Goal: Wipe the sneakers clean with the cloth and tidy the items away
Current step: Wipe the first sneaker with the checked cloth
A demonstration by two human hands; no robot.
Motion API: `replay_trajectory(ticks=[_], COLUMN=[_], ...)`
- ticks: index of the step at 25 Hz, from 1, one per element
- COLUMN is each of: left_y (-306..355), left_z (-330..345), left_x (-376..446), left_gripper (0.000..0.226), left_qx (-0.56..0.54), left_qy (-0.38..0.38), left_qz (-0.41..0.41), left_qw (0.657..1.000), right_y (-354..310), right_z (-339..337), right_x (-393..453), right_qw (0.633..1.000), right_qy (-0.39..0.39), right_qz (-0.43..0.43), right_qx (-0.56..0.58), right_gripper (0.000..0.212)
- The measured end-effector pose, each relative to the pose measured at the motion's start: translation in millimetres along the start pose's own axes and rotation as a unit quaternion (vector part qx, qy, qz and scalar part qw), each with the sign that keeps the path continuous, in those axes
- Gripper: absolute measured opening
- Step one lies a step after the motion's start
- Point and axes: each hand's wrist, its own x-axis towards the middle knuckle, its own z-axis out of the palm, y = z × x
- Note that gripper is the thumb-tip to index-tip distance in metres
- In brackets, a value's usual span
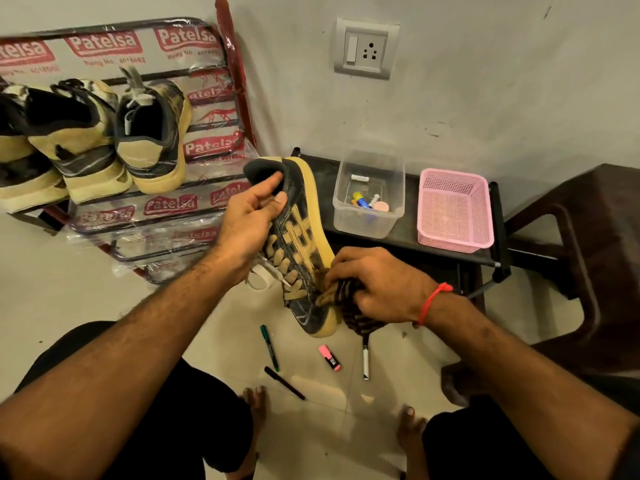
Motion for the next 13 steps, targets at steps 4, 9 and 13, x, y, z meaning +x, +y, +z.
replay_trajectory(ticks=[4,9,13], left_y=[-1,-6,-11], left_z=[5,17,21], left_x=[-1,-9,-10], left_gripper=[0.043,0.045,0.044], left_qx=[0.017,0.04,0.043], left_qy=[-0.037,-0.113,-0.117], left_qz=[0.012,0.019,0.025], left_qw=[0.999,0.993,0.992], right_y=[5,2,8], right_z=[-20,-16,-13], right_x=[-2,6,7], right_qw=[0.97,0.94,0.94], right_qy=[0.19,0.291,0.331], right_qz=[0.01,0.016,-0.062], right_qx=[0.151,0.176,-0.053], right_gripper=[0.035,0.029,0.029])
